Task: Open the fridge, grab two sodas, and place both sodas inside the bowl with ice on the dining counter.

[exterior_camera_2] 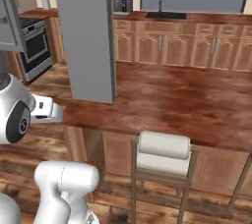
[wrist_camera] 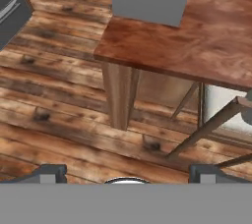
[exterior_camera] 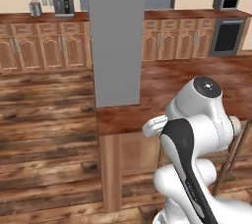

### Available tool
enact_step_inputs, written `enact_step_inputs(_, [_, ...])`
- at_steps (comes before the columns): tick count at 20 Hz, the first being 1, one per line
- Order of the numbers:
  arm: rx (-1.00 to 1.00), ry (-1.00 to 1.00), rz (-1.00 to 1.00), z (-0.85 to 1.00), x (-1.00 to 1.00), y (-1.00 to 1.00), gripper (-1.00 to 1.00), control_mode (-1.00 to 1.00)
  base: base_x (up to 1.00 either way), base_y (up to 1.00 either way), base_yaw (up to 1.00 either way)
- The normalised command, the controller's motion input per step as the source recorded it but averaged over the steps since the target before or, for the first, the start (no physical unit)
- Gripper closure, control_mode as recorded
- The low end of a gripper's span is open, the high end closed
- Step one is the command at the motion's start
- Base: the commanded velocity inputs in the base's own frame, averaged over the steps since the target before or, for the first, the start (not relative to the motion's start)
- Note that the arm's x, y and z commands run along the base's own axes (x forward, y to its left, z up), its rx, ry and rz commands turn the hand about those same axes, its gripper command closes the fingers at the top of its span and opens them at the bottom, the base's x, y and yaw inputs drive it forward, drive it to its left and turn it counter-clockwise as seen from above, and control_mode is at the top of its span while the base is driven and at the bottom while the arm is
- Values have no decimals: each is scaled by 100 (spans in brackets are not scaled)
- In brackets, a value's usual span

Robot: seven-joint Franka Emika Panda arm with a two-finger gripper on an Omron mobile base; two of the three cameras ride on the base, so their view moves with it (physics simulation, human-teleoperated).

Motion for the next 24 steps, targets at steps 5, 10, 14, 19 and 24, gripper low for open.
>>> enact_step_inputs(5, [0, 0, 0, 0, 0, 0, -100, 100, 0, 100, 12])
enact_step_inputs(10, [0, 0, 0, 0, 0, 0, -100, 100, 27, 62, 22])
enact_step_inputs(14, [0, 0, 0, 0, 0, 0, -100, 100, 57, 9, 30])
enact_step_inputs(19, [0, 0, 0, 0, 0, 0, -100, 100, 74, 1, 30])
enact_step_inputs(24, [0, 0, 0, 0, 0, 0, -100, 100, 77, 1, 19])
